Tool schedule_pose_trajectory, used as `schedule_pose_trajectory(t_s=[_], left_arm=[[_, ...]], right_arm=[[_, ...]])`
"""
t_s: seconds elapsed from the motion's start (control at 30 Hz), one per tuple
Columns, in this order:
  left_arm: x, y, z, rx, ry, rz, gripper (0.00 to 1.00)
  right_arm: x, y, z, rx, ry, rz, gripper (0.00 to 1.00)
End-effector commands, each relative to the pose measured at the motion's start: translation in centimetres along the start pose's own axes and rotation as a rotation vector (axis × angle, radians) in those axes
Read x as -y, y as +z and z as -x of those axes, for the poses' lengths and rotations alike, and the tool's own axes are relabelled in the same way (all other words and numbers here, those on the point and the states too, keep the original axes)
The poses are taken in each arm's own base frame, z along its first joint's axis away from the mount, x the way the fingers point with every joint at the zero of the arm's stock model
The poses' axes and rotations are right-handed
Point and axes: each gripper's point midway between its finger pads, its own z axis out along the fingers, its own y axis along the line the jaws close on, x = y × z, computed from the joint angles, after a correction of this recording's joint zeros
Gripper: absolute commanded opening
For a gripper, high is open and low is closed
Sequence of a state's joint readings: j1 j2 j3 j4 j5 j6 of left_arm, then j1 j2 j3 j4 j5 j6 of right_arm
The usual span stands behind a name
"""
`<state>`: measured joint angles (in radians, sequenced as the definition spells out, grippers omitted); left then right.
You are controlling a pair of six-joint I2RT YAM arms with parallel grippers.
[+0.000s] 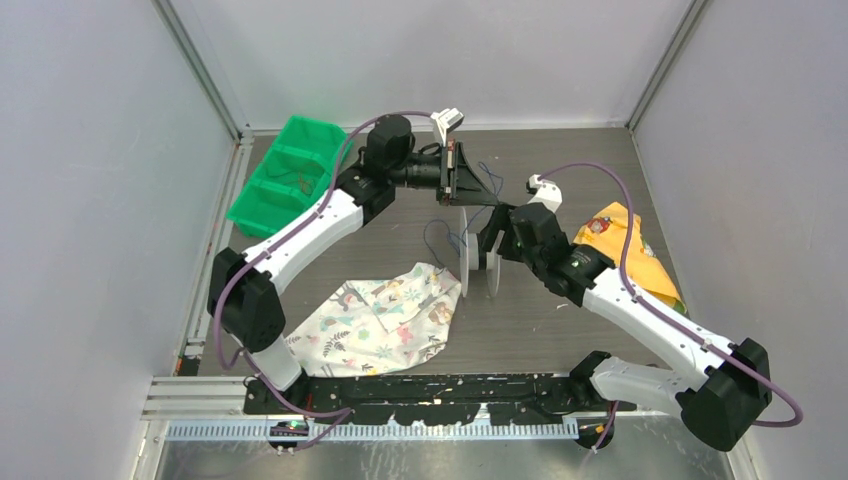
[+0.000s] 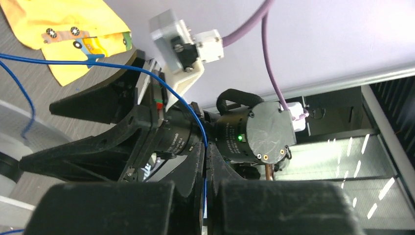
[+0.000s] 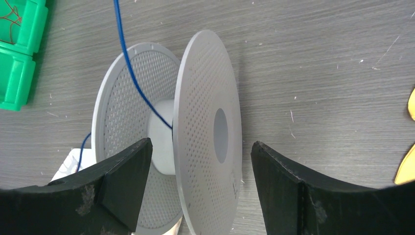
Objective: Wrap the cables
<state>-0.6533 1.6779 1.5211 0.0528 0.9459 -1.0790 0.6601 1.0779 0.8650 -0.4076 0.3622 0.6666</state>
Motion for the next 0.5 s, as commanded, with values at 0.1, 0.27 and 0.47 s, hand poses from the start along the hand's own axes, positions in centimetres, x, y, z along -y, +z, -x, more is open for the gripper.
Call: schedule_pose_trajectory(t_s=[0.1,0.27,0.47], left_arm=[[-0.8,0.1,0.5,0.023,-0.133,0.074,0.01],[-1.3,0.4,0.7,0.03,-0.174,0.075,0.01],[-0.3,0.2,0.8,0.041,-0.206,0.052,0.01]], right_arm=[[-0.8,0.1,2.1,0.096,0.006,0.019,0.79],[-0.5,0.4,2.0,0.094,-0.005,0.005,0.78],[-0.4,0.6,1.9,0.095,-0.033,-0.005,0.77]])
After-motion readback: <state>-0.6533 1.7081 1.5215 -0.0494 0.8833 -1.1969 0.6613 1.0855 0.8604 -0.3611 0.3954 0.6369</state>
